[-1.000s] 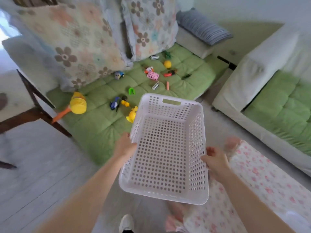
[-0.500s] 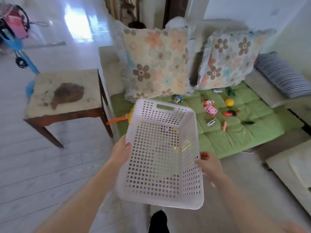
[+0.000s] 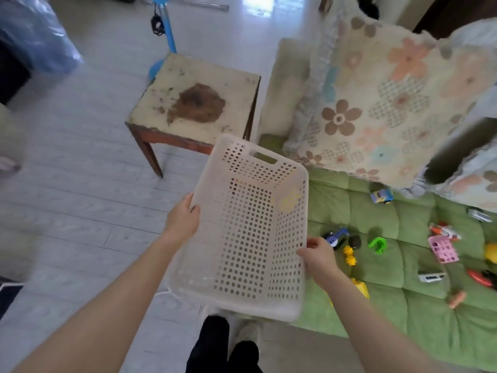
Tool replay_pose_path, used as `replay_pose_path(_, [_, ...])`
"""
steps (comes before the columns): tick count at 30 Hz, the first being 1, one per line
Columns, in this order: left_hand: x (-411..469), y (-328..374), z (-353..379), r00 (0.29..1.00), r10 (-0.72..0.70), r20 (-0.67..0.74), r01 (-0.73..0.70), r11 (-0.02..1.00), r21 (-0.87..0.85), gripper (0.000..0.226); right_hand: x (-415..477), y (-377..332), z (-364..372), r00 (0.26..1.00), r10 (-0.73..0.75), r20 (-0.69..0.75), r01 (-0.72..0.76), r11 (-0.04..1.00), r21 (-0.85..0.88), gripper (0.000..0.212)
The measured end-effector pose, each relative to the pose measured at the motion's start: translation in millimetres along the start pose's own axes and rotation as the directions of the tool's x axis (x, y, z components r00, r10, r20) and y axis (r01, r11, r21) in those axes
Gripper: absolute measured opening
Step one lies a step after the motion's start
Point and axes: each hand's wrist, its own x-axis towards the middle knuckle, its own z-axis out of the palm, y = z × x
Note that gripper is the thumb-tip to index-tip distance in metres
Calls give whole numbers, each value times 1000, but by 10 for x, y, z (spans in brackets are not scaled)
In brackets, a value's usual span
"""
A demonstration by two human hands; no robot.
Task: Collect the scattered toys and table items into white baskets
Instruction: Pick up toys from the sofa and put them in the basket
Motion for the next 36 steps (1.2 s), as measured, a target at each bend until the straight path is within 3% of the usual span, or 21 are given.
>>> replay_pose_path(5, [527, -222, -242, 994, -48, -97, 53, 997, 48, 38, 419, -309, 529, 991, 57, 121, -67, 994, 82, 23])
replay_pose_path(9, [930, -396, -337, 987, -59, -150, 68, 996, 55, 40, 890, -454, 933, 971, 178, 161, -212, 950, 228, 29])
replay_pose_path(15, [1348, -525, -289, 979, -28, -202, 38, 998, 47, 42, 1590, -554, 1287, 889, 416, 191, -445, 690, 571, 49])
replay_pose_path(18, [1524, -607, -217, 976, -12, -217, 24, 998, 53, 43, 1919, -592, 1440, 866, 425, 263, -479, 558, 678, 55])
replay_pose_path(21, [1623, -652, -107, 974, 4, -226, 7, 999, 49, 44, 2168, -616, 1583, 863, 414, 288, -478, 489, 730, 59])
replay_pose_path(26, [1767, -709, -6, 961, 103, -257, -89, 994, 65, 43, 2605, -592, 1780, 850, 410, 332, -515, 509, 690, 57])
replay_pose_path(32, [1880, -738, 60, 959, 116, -260, -108, 993, 42, 43, 3032, -598, 1920, 829, 516, 217, -499, 505, 705, 63])
replay_pose_path(34, [1896, -741, 65, 956, 129, -263, -121, 992, 45, 42, 3162, -603, 1947, 822, 544, 169, -500, 546, 672, 57])
replay_pose_path(36, [1915, -752, 82, 953, 134, -272, -127, 991, 43, 42, 3292, -556, 1948, 795, 579, 178, -522, 507, 685, 53])
